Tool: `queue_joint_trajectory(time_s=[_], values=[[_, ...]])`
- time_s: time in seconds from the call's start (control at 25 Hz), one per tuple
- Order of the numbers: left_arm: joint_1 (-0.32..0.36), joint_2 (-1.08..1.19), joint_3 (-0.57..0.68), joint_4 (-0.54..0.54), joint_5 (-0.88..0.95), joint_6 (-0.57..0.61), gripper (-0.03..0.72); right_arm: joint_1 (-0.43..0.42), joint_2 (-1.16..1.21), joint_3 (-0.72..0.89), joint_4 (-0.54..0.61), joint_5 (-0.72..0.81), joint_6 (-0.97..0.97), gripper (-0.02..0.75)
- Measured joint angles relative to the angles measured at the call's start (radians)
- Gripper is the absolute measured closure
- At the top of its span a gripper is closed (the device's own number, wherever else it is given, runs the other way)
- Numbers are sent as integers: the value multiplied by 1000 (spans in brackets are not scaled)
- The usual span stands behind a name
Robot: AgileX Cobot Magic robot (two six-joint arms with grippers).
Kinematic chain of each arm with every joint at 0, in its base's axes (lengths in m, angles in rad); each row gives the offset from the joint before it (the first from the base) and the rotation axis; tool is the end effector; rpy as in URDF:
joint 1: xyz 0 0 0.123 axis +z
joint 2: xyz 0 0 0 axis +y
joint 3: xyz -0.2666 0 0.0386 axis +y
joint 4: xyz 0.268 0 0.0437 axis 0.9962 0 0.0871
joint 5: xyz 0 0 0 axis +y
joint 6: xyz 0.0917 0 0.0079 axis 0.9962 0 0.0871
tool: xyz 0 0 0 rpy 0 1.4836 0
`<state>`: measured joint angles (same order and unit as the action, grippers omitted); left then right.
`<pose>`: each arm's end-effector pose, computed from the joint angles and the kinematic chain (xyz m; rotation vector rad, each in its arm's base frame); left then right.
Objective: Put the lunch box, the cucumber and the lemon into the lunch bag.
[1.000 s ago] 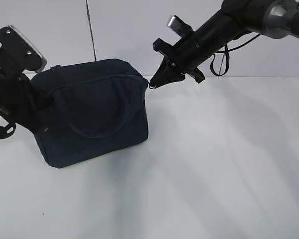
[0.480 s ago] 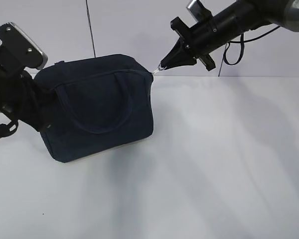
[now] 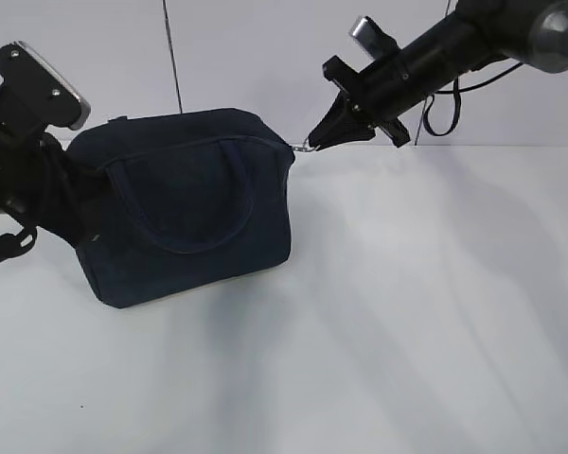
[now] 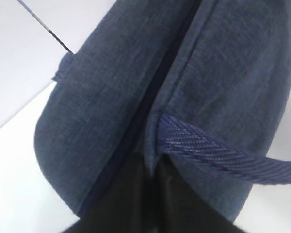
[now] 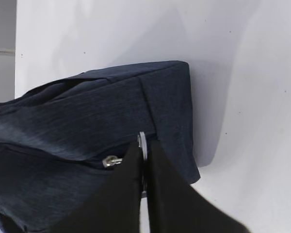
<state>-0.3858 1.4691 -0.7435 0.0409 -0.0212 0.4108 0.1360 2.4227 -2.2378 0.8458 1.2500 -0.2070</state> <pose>0.2926 -0.1189 0.1936 0.8902 1.9990 0.0363 0.5070 0.1354 0.2027 -0.2070 2.6584 1.1647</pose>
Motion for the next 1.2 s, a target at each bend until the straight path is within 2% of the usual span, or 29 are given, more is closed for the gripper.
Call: queue_joint_trajectory(time_s=[0.64, 0.92, 1.2], values=[[0, 2, 0, -6, -4, 0, 676, -2, 40, -2, 124, -19, 11, 717], [0, 2, 0, -8, -8, 0, 676, -4, 40, -2, 126, -23, 15, 717], [0, 2, 0, -8, -9, 0, 676, -4, 40, -2, 134, -23, -177, 717]])
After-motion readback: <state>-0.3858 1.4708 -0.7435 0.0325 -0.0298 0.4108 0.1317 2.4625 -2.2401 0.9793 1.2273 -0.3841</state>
